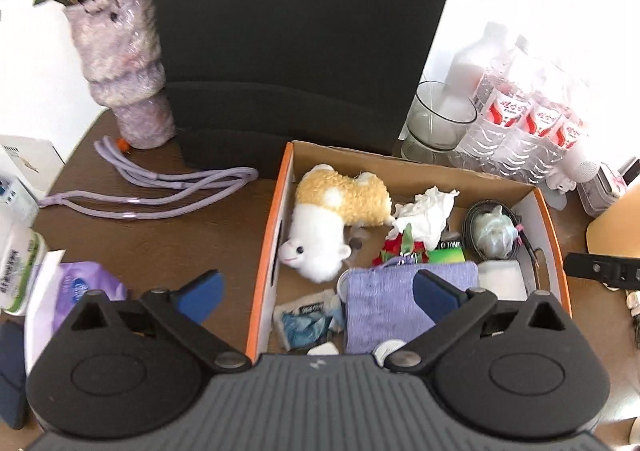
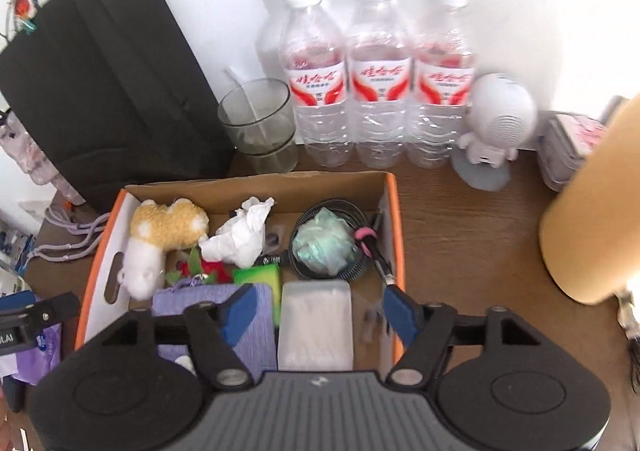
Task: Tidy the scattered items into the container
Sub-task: 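Withdraw both tools from the box toward the yellow block and last packet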
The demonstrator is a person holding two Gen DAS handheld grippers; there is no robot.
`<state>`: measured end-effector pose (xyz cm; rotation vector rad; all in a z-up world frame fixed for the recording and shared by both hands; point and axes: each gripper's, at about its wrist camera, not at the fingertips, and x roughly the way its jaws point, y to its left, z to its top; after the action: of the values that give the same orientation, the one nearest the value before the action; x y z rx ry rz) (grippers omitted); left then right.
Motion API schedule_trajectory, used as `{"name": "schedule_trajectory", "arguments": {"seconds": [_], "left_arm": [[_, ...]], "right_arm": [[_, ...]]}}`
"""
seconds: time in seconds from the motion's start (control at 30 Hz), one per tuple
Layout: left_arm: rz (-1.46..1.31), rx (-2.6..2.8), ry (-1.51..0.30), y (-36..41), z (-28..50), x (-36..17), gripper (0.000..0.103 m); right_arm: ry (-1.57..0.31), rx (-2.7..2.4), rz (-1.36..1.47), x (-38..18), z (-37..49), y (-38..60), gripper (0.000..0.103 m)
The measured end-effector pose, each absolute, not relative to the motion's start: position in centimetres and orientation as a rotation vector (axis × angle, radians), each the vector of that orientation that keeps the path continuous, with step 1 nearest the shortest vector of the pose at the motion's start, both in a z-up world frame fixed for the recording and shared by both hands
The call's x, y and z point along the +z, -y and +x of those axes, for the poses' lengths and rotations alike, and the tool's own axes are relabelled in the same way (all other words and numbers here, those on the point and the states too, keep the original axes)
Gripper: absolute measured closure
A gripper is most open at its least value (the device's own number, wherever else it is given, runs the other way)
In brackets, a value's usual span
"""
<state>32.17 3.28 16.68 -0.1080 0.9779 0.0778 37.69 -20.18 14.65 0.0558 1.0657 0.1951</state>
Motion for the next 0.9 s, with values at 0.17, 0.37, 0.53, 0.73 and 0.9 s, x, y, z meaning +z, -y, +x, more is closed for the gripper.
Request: {"name": "schedule_trajectory", "arguments": {"seconds": [0.17,0.37,0.53,0.73,0.9], "left_arm": [[-0.045,0.105,-0.793,-1.7,27.5,17.2,0.000],[0.021,0.064,-0.347,-0.9,19.4,14.4,0.000],[-0.007,0.061,-0.295,-1.1,16.8,14.3,0.000],[-0.079,0.040,-0.283,-2.4,8.3,10.5,0.000],[0.007,0.040,-0.304,-2.0,1.1,6.7,0.000]], "right_arm": [[-0.906,0.247,0.008,15.6,32.0,18.9,0.023],[-0.359,0.311,-0.016,14.2,22.9,18.7,0.014],[-0.348,0.259,-0.025,13.3,21.2,18.4,0.014],[-0.371,0.233,0.098,9.5,12.5,19.1,0.012],[-0.452,0.322,-0.007,4.6,5.8,17.1,0.013]]}}
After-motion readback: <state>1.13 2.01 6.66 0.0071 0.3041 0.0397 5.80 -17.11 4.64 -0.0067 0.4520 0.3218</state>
